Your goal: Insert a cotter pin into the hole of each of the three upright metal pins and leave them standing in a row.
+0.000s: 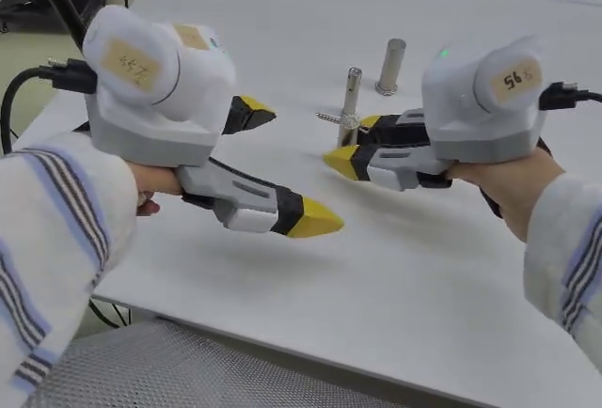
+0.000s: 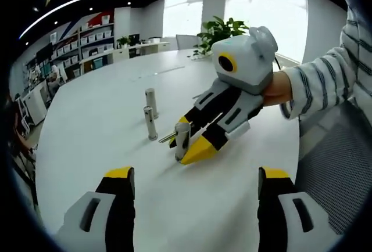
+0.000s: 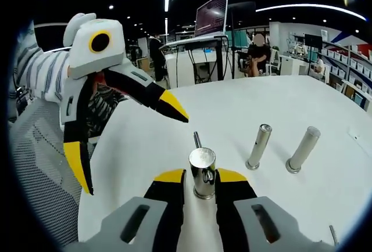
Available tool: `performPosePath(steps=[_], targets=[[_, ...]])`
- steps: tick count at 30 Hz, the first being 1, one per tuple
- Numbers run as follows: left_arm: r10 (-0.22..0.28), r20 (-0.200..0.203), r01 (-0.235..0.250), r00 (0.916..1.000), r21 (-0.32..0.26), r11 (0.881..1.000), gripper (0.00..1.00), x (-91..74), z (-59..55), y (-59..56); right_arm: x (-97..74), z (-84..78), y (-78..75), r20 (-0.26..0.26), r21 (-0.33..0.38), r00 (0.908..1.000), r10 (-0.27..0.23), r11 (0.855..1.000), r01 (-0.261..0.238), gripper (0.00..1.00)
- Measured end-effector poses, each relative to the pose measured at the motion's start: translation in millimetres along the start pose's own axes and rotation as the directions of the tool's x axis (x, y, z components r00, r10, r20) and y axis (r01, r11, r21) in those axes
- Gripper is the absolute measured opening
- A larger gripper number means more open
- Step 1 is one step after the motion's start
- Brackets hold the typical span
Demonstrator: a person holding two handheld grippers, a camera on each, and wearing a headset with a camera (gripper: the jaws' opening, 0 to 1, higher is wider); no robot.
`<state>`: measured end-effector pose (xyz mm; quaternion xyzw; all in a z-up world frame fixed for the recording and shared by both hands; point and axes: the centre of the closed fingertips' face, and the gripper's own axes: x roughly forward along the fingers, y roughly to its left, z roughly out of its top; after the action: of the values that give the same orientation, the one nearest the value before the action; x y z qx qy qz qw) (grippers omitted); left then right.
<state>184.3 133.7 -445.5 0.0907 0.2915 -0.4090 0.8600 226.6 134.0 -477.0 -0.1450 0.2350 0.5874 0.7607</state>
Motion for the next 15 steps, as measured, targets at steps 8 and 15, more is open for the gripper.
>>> performPosePath(steps=[8,15], targets=[[0.033,0.015,-0.033,0.9994,-0.012,0.999,0.99,0.2,2.3,1.0,3.9,-2.9,-3.3,-0.003,-0.04,1.0,-0.008,0.999,0.008,0.12],[0.026,0.02,-0.026,0.9995,-0.019,0.999,0.99,1.8,3.7,-2.3,4.8,-2.0,-4.3,0.002,-0.08,1.0,0.005,0.997,-0.005,0.09]])
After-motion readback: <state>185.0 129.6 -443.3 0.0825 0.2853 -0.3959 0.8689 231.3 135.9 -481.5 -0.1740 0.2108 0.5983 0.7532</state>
